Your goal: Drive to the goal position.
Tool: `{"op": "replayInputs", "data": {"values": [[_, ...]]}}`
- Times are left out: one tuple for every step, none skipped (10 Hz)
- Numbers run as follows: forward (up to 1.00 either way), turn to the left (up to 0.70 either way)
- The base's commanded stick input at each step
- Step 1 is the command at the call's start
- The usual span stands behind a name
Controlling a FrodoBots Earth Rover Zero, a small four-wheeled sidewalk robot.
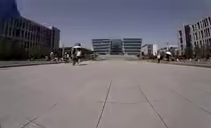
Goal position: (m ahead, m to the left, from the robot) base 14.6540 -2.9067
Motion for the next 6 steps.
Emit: {"op": "replayInputs", "data": {"values": [[1.00,0.00],[1.00,0.00],[1.00,0.09],[1.00,0.23],[1.00,0.00],[1.00,0.00]]}}
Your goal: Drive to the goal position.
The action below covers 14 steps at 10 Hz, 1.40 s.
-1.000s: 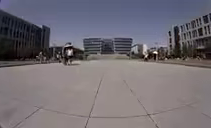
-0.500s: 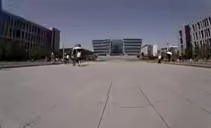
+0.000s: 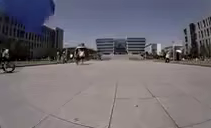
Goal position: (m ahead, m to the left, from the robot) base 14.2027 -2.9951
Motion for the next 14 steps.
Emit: {"op": "replayInputs", "data": {"values": [[1.00,0.00],[1.00,0.00],[1.00,0.00],[1.00,0.00],[1.00,0.00],[1.00,0.00],[1.00,0.00],[1.00,0.00],[1.00,0.00],[1.00,0.00],[1.00,0.00],[1.00,0.00],[1.00,0.00],[1.00,0.00]]}}
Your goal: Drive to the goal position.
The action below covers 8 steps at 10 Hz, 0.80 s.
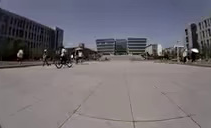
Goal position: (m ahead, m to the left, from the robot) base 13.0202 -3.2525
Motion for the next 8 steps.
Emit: {"op": "replayInputs", "data": {"values": [[1.00,0.00],[1.00,0.00],[1.00,0.00],[1.00,0.00],[1.00,0.00],[1.00,0.00],[1.00,0.00],[1.00,0.00]]}}
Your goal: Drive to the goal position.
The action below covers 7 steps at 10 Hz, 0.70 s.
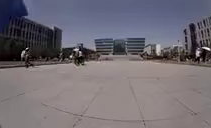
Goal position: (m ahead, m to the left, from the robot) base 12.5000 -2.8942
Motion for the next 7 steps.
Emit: {"op": "replayInputs", "data": {"values": [[1.00,0.00],[1.00,0.00],[1.00,0.00],[1.00,0.00],[1.00,0.00],[1.00,0.00],[1.00,0.00]]}}
